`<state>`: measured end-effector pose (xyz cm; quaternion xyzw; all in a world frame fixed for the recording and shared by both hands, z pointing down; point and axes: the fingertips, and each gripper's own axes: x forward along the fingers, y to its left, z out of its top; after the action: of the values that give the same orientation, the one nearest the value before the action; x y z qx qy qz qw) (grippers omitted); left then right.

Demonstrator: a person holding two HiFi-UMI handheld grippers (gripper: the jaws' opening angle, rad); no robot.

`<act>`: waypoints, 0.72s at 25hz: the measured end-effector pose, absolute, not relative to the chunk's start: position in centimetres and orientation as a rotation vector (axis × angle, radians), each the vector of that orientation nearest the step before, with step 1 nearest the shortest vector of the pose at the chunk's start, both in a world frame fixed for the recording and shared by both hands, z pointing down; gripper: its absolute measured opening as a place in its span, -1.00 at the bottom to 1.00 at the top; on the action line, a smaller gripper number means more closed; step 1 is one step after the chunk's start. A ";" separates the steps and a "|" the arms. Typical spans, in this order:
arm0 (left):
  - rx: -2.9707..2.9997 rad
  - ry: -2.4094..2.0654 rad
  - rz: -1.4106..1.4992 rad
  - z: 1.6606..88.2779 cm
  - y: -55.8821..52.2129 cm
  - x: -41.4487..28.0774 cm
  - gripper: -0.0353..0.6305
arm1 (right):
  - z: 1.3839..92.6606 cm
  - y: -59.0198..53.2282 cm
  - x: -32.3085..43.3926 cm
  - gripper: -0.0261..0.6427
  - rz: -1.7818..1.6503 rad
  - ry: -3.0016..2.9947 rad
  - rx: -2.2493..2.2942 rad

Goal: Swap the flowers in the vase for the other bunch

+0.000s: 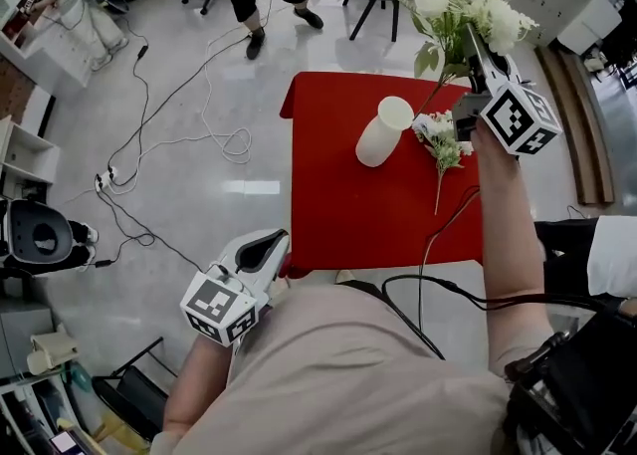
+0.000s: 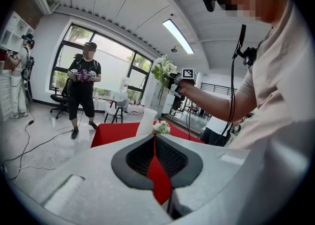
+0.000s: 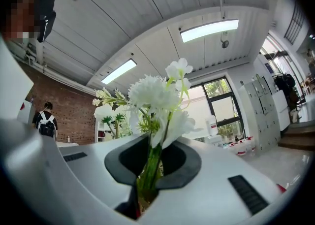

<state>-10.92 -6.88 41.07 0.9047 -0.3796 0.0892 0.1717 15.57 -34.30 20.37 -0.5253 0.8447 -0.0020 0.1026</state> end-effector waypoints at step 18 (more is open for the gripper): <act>2.500 -1.136 0.258 42.4 -7.3 -12.0 -0.87 | 26.9 -35.4 10.7 -0.77 0.032 2.554 -1.493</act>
<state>-11.96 -7.28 42.37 0.8898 -0.4043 0.0920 0.1906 10.74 -35.35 26.87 -0.5026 0.8596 0.0107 0.0913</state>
